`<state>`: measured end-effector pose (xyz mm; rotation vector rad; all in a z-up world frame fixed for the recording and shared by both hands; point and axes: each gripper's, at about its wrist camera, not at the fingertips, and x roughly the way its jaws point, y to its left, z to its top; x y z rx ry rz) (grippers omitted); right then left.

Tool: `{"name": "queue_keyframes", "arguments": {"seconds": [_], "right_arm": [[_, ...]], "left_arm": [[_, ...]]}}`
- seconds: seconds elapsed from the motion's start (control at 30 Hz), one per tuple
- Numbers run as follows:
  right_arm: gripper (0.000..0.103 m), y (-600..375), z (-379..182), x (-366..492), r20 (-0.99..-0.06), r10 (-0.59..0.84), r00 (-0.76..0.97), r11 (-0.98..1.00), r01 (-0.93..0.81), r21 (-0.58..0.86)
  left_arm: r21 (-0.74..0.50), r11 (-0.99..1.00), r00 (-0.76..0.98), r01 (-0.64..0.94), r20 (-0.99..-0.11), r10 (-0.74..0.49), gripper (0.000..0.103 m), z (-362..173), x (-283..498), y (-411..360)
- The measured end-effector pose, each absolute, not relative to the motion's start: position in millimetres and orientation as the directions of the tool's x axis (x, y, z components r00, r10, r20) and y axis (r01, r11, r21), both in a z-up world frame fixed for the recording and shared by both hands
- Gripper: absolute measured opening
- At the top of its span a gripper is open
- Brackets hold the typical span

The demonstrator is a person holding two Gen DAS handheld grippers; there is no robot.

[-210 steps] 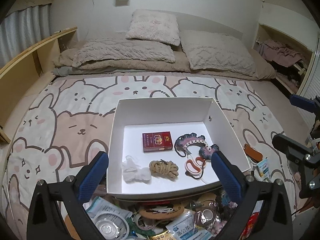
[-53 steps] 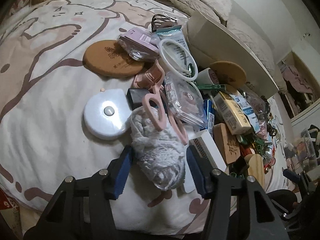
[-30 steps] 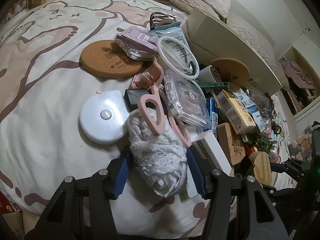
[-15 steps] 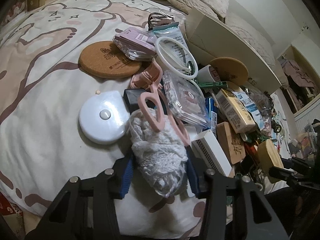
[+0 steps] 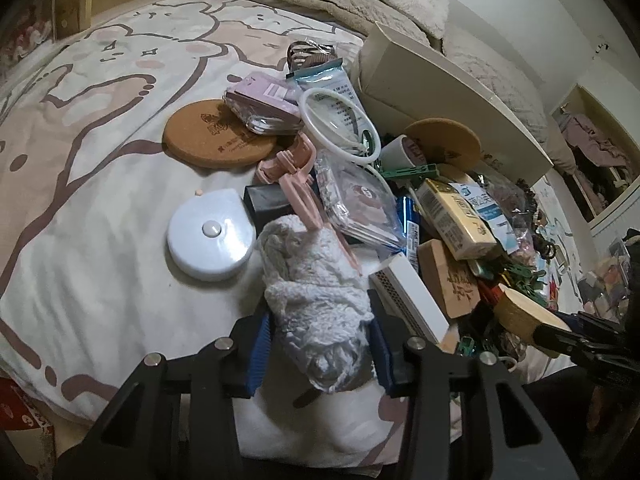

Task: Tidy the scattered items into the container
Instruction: 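Close the left gripper on the white knit bundle while the right gripper closes on the wooden board, then lift the knit bundle with the left gripper while the right gripper lifts the wooden board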

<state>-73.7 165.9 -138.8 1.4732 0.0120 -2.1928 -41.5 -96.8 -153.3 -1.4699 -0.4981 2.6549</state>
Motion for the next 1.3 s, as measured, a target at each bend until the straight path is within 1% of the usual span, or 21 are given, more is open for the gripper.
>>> {"name": "queue_keyframes", "arguments": {"seconds": [0.23, 0.4, 0.43, 0.5, 0.57, 0.77, 0.93, 1.3], "right_arm": [[0.046, 144, -160, -78, -0.926, -0.319, -0.201, -0.867, 0.458, 0.199], [0.046, 140, -165, -80, -0.935, -0.304, -0.184, -0.867, 0.461, 0.191], [0.046, 142, -166, -81, -0.931, -0.320, -0.177, -0.866, 0.453, 0.211], [0.046, 152, -167, -86, -0.911, -0.386, -0.149, -0.861, 0.412, 0.298], [0.046, 167, -167, -92, -0.877, -0.462, -0.132, -0.850, 0.347, 0.396], [0.046, 189, -158, -99, -0.763, -0.627, -0.159, -0.772, 0.260, 0.580], [0.046, 191, -155, -96, -0.737, -0.650, -0.186, -0.757, 0.240, 0.607], [0.046, 197, -129, -100, -0.739, -0.612, -0.282, -0.789, 0.276, 0.548]], "left_arm": [[-0.308, -0.947, -0.551, 0.090, -0.807, 0.210, 0.043, -147, -34, -95], [-0.313, -0.947, -0.557, 0.075, -0.801, 0.220, 0.043, -144, -31, -95], [-0.314, -0.947, -0.559, 0.071, -0.799, 0.223, 0.043, -143, -30, -95], [-0.316, -0.947, -0.564, 0.061, -0.794, 0.228, 0.043, -140, -28, -93], [-0.313, -0.948, -0.571, 0.053, -0.789, 0.228, 0.043, -136, -26, -93], [-0.314, -0.949, -0.590, 0.025, -0.771, 0.240, 0.043, -125, -22, -87], [-0.310, -0.951, -0.599, -0.008, -0.760, 0.253, 0.043, -116, -22, -78], [-0.309, -0.949, -0.612, -0.062, -0.739, 0.281, 0.043, -101, -31, -57]]}}
